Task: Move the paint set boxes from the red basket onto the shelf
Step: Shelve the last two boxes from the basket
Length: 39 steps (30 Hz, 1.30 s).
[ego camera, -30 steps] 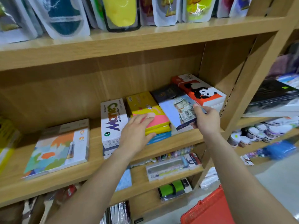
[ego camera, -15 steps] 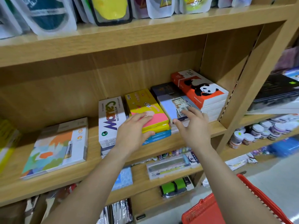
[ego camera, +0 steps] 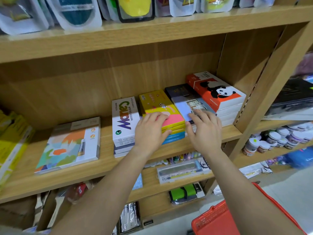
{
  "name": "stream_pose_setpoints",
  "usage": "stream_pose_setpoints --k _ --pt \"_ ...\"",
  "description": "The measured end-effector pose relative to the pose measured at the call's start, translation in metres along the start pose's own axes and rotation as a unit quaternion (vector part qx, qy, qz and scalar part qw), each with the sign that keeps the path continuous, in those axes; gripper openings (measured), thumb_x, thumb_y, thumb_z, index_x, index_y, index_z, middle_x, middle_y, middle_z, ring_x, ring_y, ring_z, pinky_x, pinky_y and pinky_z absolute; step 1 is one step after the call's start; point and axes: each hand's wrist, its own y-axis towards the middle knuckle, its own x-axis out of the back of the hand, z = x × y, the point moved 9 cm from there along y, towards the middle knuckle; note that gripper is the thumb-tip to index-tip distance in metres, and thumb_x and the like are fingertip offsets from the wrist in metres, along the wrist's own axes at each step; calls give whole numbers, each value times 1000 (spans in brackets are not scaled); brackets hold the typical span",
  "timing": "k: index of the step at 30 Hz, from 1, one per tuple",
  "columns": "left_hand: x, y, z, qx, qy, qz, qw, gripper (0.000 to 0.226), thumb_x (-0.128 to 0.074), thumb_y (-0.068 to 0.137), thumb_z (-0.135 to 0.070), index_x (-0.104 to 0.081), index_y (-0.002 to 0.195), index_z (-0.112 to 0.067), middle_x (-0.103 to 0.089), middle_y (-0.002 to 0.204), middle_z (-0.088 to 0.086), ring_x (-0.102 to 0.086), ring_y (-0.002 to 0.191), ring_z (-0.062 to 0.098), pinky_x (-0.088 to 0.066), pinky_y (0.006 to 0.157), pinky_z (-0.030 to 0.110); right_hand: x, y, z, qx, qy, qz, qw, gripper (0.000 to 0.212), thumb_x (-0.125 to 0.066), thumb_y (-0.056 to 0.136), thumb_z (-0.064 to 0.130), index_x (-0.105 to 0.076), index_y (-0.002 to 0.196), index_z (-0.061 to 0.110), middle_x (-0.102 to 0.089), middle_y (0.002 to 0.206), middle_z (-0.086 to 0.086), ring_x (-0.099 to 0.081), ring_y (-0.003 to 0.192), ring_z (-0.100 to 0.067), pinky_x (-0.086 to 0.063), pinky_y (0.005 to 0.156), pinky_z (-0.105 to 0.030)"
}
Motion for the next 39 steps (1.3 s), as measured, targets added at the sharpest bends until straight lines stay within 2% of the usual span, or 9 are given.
stream_pose_setpoints --k 5,11,18,22,26,28,31,35,39 --pt "24 -17 32 36 -39 -8 999 63 -70 82 -58 -56 137 -30 -58 141 -5 -50 131 19 -36 109 38 -30 9 30 108 -11 124 986 47 -63 96 49 -66 137 25 -60 147 -6 -53 136 -32 -35 116 -53" --pt "40 -66 118 105 -24 35 994 53 -63 93 -51 -54 142 -35 -45 156 -6 -39 142 21 -33 115 41 -42 20 28 88 18 155 984 48 -69 94 45 -62 140 36 -51 156 2 -43 145 -27 -24 116 -49" --pt "34 -70 120 131 -68 51 988 55 -62 95 -47 -48 146 -37 -40 159 -9 -46 138 20 -43 105 38 -33 16 45 64 -17 166 984 52 -68 95 38 -57 145 30 -50 156 0 -40 146 -26 -14 123 -48" --pt "51 -100 154 181 -100 34 978 68 -65 89 -55 -40 149 -35 -43 156 -9 -41 140 15 -40 108 38 -19 3 110 88 49 137 985 54 -72 89 35 -62 139 19 -62 143 -6 -52 136 -30 -31 119 -51" --pt "74 -166 224 259 19 20 965 71 -50 86 -71 -50 144 -30 -47 154 1 -40 141 29 -30 114 52 -32 -18 192 156 105 134 973 51 -70 90 37 -64 137 16 -64 138 -7 -57 127 -34 -43 108 -47" --pt "73 -196 257 315 36 51 947 74 -52 85 -73 -47 146 -32 -37 160 6 -28 147 38 -19 117 58 -53 -24 217 156 95 169 969 54 -64 94 42 -59 143 18 -58 146 -5 -52 134 -31 -40 110 -45" --pt "59 -213 275 307 42 104 945 72 -47 90 -72 -44 150 -32 -29 164 11 -19 151 37 -14 123 53 -84 -30 224 121 27 208 970 60 -50 98 57 -49 149 26 -47 156 -2 -38 145 -28 -30 120 -46" --pt "54 -215 282 322 56 113 938 54 -37 99 -62 -40 149 -44 -30 164 -4 -16 150 44 -37 110 57 -89 -30 220 103 28 182 977 50 -49 100 50 -53 145 27 -51 153 -1 -40 141 -28 -32 116 -46" --pt "52 -199 280 292 94 117 944 45 -35 103 -50 -42 148 -45 -37 161 -3 -25 147 44 -29 114 54 -92 -30 223 90 16 180 980 45 -51 100 45 -54 142 29 -51 151 -1 -40 139 -28 -32 114 -47"
